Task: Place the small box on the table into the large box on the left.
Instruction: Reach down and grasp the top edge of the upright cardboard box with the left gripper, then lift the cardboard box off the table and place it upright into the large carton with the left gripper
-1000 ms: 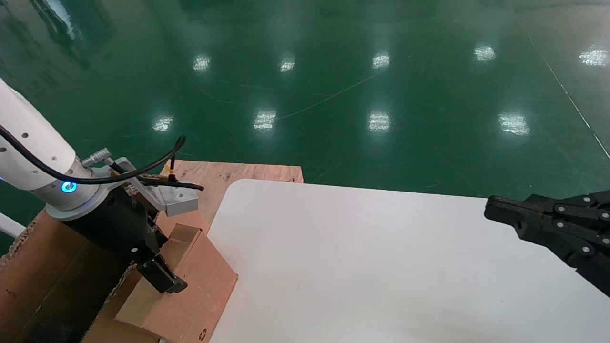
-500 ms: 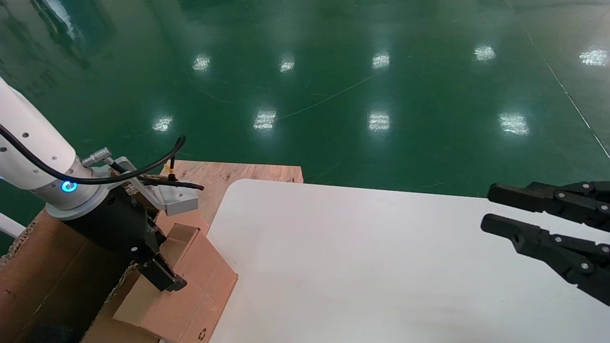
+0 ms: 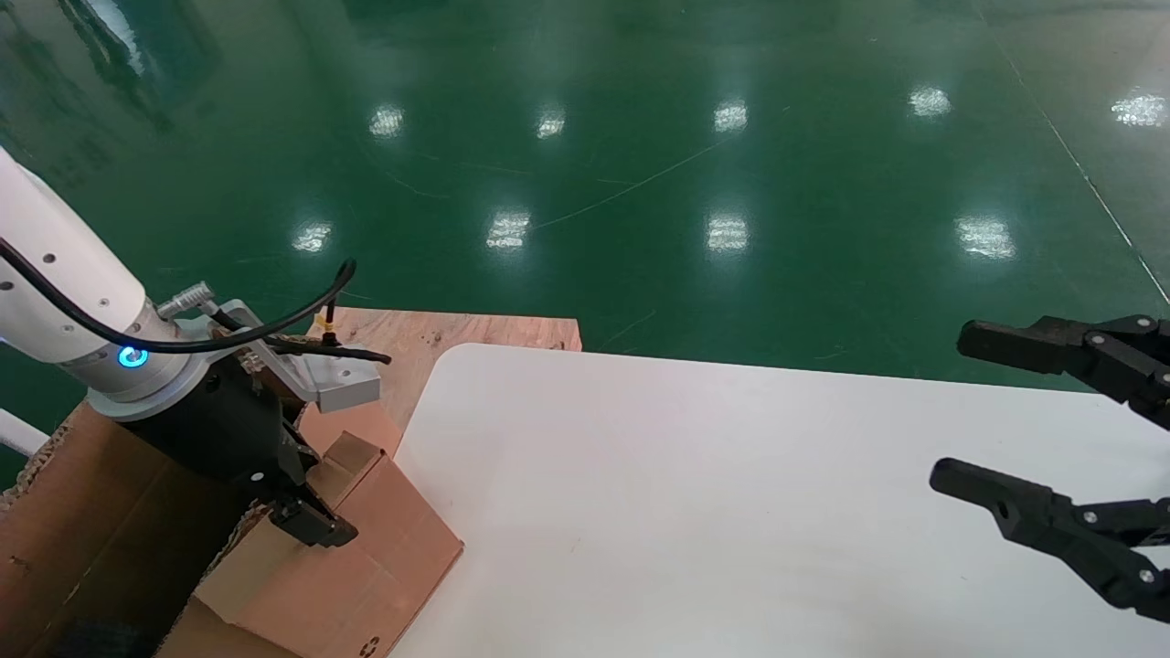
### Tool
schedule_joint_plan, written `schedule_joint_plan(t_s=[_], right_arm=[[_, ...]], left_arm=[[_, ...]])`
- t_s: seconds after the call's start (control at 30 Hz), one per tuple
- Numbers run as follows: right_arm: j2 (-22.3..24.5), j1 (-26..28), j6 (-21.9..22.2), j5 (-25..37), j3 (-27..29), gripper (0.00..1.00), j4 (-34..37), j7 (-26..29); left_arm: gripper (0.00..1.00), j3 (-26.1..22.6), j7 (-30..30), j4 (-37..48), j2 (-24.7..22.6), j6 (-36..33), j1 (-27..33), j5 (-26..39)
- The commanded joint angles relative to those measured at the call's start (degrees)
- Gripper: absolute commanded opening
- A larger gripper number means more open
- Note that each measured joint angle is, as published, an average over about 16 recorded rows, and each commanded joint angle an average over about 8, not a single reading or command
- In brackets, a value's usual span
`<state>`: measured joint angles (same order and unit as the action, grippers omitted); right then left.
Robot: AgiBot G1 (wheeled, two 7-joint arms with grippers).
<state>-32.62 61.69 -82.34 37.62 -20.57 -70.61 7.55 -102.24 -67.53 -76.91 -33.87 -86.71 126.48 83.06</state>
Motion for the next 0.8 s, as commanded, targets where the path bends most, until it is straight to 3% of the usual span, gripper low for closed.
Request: schedule_joint_plan(t_s=[0.03,0.37,0.63,0.8], right_arm=[[0.00,0.00,0.00,0.00,0.00,1.00,0.00,0.00],[0.00,0.00,0.00,0.00,0.00,1.00,0.00,0.00],[0.00,0.00,0.00,0.00,0.00,1.00,0.00,0.00],[0.00,0.00,0.00,0.00,0.00,1.00,0.00,0.00]], left_arm=[[0.00,0.00,-0.03,-0.06,0.01,-0.01,0.00,0.02],[0.00,1.55,0.53,0.87,-0.68,2.24,1.64,-0.08],[0.00,6.80,0.99,3.82,-2.90,8.01,7.46,-0.85],[0.00,10.42,5.27,10.46,-3.52,11.32,12.46,-0.51]])
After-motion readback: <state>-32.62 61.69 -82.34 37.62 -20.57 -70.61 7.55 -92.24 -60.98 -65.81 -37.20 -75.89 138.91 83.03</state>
